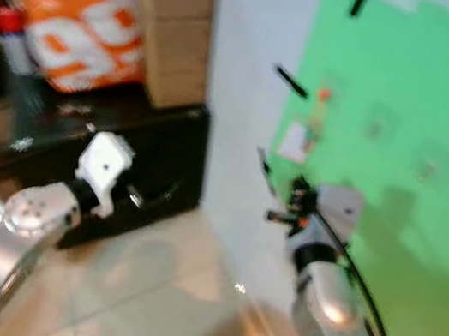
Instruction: Hang keys on a hook
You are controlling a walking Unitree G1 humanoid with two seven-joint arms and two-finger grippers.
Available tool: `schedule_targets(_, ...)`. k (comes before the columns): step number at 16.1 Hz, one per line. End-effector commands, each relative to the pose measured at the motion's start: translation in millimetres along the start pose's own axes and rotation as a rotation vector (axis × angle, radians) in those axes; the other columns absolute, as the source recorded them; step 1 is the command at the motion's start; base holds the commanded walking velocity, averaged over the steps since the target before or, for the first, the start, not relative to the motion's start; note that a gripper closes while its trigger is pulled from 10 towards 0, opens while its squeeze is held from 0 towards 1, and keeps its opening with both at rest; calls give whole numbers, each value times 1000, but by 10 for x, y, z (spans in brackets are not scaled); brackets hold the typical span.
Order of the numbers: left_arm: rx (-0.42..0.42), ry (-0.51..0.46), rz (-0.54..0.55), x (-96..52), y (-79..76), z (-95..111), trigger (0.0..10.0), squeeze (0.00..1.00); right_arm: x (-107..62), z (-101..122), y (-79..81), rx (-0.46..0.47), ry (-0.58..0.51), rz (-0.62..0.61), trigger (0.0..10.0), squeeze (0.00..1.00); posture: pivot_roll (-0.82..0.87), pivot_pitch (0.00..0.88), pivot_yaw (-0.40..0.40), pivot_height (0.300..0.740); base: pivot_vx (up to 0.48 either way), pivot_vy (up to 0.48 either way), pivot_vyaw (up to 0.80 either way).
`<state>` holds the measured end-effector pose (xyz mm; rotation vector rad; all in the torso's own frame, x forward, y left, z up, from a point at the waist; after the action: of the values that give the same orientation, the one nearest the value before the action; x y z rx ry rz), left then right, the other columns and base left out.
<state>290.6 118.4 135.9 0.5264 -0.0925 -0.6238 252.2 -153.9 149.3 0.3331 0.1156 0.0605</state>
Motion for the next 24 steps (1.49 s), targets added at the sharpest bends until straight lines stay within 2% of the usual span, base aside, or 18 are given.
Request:
schedule_targets(1,3,2,8,31,10,19,10000,0,33,78,-25,-23,-29,-7,10000,0,-75,0,51,740,0,-341,0)
schedule_targets(2,-24,-7,-2,41,8,27,10000,0,76,108,14,-42,-32,17,10000,0,-79,0,53,740,0,0,0)
schedule_targets(4,-9,-1,-6,45,-3,24,10000,0,115,118,23,-42,-33,24,10000,0,-77,0,52,740,0,0,0)
schedule_targets(6,3,11,13,35,-6,4,10000,0,138,78,-30,-59,-19,-6,10000,0,-72,0,48,740,0,0,0)
schedule_targets(7,6,47,34,21,1,-59,10000,0,147,42,-76,-74,-10,-28,10000,0,-70,0,44,740,0,0,0)
schedule_targets(9,4,56,80,-28,41,-120,10000,0,157,-36,-100,-217,7,-7,10000,0,-68,0,38,740,0,0,0)
schedule_targets(10,-1,59,83,-39,45,-131,10000,0,162,-78,-100,-246,18,11,10000,0,-66,0,37,740,0,0,0)
schedule_targets(12,2,63,84,-48,50,-143,10000,0,172,-104,-120,-232,24,6,10000,0,-63,0,35,740,0,0,0)
schedule_targets(18,-7,58,84,-57,28,-137,10000,0,217,-123,-130,-224,19,15,10000,0,-54,0,36,740,318,0,0)
schedule_targets(22,-4,50,65,-41,19,-126,10000,0,218,-120,-81,-218,11,47,10000,0,-61,0,51,740,373,0,-648)
schedule_targets(24,-4,47,57,-33,12,-120,10000,0,219,-108,-53,-221,3,77,10000,0,-64,0,59,740,371,0,0)
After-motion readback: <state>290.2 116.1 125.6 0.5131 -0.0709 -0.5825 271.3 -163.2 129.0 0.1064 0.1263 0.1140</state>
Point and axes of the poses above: a point about 5 cm out from each wrist's last joint towards the gripper, its own x axis pointing out of the wrist towards the gripper, its own z axis along the axis of the wrist's last joint, y = z × x, the point moved 2 cm from there along x, pointing out of the wrist towards the gripper, and after that the axes turned 15 degrees about x, right-handed, at the moved point
